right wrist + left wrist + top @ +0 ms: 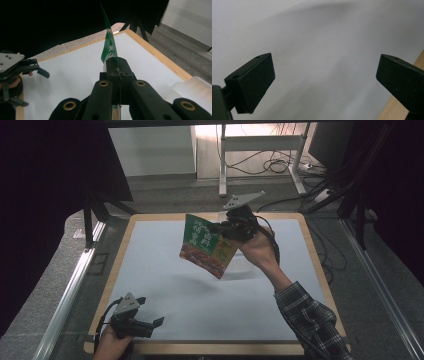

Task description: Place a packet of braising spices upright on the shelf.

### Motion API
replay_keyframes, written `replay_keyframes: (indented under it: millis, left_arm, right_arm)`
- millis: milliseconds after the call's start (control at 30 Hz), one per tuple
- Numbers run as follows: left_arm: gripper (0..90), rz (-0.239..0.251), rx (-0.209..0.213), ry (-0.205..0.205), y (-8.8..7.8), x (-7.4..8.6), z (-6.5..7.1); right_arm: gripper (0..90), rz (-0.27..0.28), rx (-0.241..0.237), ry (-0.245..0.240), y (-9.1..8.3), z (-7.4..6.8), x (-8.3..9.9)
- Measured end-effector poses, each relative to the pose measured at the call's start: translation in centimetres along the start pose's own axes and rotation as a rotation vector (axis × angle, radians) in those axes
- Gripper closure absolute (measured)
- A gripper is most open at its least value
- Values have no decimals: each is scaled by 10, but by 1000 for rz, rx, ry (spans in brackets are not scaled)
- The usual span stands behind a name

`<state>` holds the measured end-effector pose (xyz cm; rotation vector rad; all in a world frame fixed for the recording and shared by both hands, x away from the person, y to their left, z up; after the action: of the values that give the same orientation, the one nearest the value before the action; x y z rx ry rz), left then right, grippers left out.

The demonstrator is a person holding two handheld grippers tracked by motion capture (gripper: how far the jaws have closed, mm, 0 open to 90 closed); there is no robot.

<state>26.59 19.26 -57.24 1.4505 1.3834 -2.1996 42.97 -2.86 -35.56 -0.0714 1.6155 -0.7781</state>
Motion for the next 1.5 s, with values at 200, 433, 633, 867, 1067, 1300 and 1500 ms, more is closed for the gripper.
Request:
replay_keyframes:
  millis: [200, 433, 633, 867, 1067, 1300, 1500]
  left_arm:
    - [21, -4, -2, 6, 0, 0, 0]
    - [22, -5, -1, 8, 1, 0, 1]
    - [24, -6, 1, 8, 1, 0, 1]
    - [25, -9, 3, 10, 1, 0, 2]
    - [25, -9, 3, 12, 1, 1, 2]
    - [26, -15, 2, 21, 1, 1, 2]
    - [28, -14, 3, 20, 1, 1, 3]
  right_arm:
    - [894, 18, -1, 19, 12, 16, -12]
    - [894, 30, 19, 22, 27, 33, -28]
    - [894, 41, 41, 16, 36, 52, -39]
    - [894, 55, 78, 17, 47, 79, -49]
    - [894, 61, 108, 13, 51, 101, -53]
    - [894, 33, 136, -2, 46, 124, -43]
    - [894, 3, 129, -10, 35, 131, -28]
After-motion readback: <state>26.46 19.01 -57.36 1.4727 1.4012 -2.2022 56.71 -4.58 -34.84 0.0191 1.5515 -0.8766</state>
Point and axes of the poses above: each handheld gripper's, and its own axes: y roughly forward along the jaws, x roughly out of its underside, z roughly to its right, the point moved 8 cm from there along y, roughly forward along the jaws
